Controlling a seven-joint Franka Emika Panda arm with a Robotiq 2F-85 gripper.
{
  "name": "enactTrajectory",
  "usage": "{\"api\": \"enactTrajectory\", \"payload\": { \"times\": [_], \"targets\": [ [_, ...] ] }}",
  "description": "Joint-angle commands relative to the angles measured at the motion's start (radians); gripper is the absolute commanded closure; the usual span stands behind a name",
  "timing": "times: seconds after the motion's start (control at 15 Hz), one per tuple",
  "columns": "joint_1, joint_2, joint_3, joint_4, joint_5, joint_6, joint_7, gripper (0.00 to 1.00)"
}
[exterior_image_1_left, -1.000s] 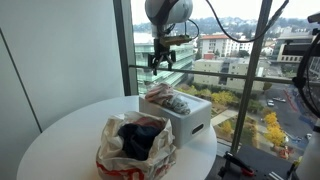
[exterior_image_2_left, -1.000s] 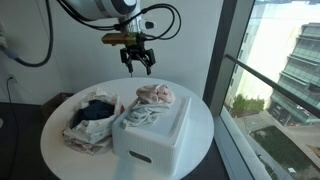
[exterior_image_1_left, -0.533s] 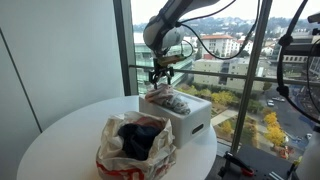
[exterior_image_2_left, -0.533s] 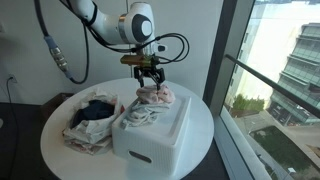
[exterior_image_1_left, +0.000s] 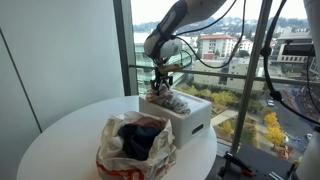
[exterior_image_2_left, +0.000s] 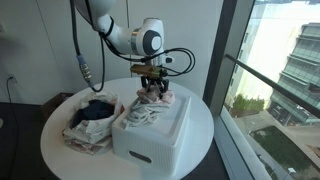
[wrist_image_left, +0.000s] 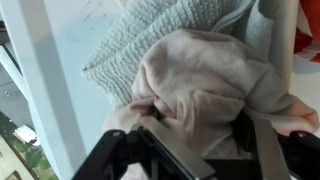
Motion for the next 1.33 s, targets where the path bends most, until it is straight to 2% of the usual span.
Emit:
{"api": "enactTrajectory", "payload": {
  "times": [0.0, 0.33, 0.4, 0.47, 0.53, 0.87, 1.13, 1.27],
  "targets": [
    [-0.017, 0.009, 0.006, 0.020, 0.059, 0.004, -0.045, 0.58],
    [-0.020, -0.058, 0.001, -0.024, 0.096, 0.004, -0.037, 0.92],
    [-0.018, -0.077, -0.001, -0.032, 0.097, 0.003, -0.035, 0.94],
    [-0.014, -0.111, -0.005, -0.048, 0.093, -0.004, -0.025, 0.91],
    [-0.009, -0.141, -0.006, -0.061, 0.088, -0.014, -0.013, 0.93],
    [0.042, -0.376, -0.011, -0.185, -0.044, 0.024, 0.080, 0.91],
    [0.081, -0.572, 0.042, -0.278, -0.162, 0.008, 0.085, 0.91],
    [0.104, -0.666, 0.080, -0.320, -0.183, -0.017, 0.055, 0.91]
  ]
}}
